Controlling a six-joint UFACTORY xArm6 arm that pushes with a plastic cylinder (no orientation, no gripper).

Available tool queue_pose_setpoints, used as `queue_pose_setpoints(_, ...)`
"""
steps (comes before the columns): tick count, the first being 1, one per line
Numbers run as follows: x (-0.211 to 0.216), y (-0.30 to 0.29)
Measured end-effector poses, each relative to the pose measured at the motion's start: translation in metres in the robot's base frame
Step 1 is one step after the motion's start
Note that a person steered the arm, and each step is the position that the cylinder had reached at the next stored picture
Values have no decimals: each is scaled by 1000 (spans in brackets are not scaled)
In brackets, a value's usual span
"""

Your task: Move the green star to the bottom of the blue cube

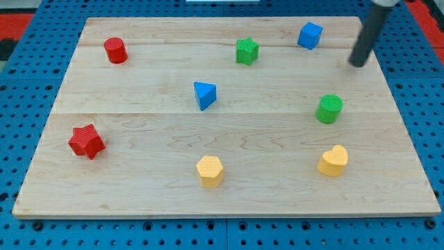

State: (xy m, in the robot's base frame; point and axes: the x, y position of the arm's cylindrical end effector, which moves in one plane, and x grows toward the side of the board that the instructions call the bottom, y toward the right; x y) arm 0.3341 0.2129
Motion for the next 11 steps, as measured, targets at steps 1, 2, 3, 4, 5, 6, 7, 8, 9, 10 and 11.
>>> queue_pose_setpoints(1,-1,-73)
queue_pose_setpoints(2,12,-164)
queue_pose_setpoints(3,-13,-229)
queue_pose_setpoints(4,-45,-234)
queue_pose_setpoints(5,-60,-168)
queue_pose_setpoints(6,-49,-119)
queue_pose_setpoints(7,-41,-127)
queue_pose_setpoints(8,-9,-144)
queue_pose_setpoints(9,-4,-124)
queue_pose_setpoints(10,10,-126)
queue_pose_setpoints(11,35,-113)
